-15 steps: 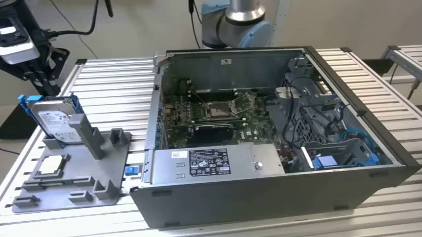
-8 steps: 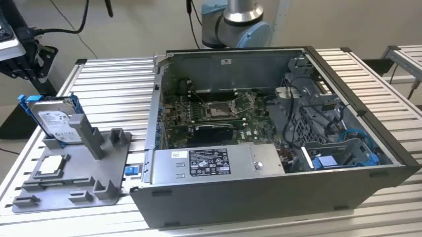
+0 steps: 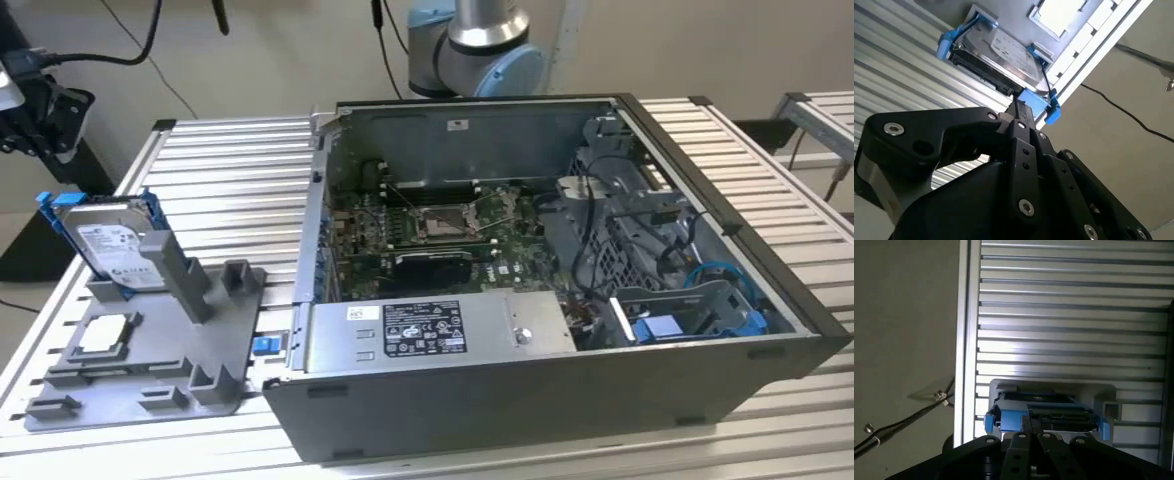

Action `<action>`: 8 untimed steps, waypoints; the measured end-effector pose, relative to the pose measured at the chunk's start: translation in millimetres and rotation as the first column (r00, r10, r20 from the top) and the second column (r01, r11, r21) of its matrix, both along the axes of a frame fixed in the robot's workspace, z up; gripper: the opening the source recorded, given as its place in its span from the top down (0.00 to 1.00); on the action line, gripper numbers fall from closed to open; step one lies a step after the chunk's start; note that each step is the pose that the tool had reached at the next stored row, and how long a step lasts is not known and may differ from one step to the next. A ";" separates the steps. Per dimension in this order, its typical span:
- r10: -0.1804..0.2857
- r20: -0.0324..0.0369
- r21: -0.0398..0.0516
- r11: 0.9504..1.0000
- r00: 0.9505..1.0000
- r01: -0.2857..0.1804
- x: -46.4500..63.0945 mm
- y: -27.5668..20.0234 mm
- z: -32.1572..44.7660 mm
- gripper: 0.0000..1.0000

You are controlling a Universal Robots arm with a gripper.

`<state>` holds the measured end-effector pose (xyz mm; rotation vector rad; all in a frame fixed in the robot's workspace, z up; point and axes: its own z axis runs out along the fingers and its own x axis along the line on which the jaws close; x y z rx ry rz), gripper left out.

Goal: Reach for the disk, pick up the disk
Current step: 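Reach for the disk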

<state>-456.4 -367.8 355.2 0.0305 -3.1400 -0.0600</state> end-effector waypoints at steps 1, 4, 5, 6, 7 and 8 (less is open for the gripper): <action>0.001 0.000 0.000 1.000 1.000 -0.001 -1.1 0.1 0.0 1.00; 0.002 0.000 0.000 1.000 1.000 -0.002 -3.1 -0.2 -0.1 1.00; 0.002 0.000 0.000 1.000 1.000 -0.002 -3.2 -0.6 -0.2 1.00; 0.002 0.000 0.000 1.000 1.000 -0.002 -3.2 -1.1 -0.2 1.00; 0.002 -0.001 0.000 1.000 1.000 -0.002 -3.2 -1.9 -0.3 1.00; 0.002 -0.005 0.000 1.000 1.000 -0.002 -3.2 -2.7 -0.5 1.00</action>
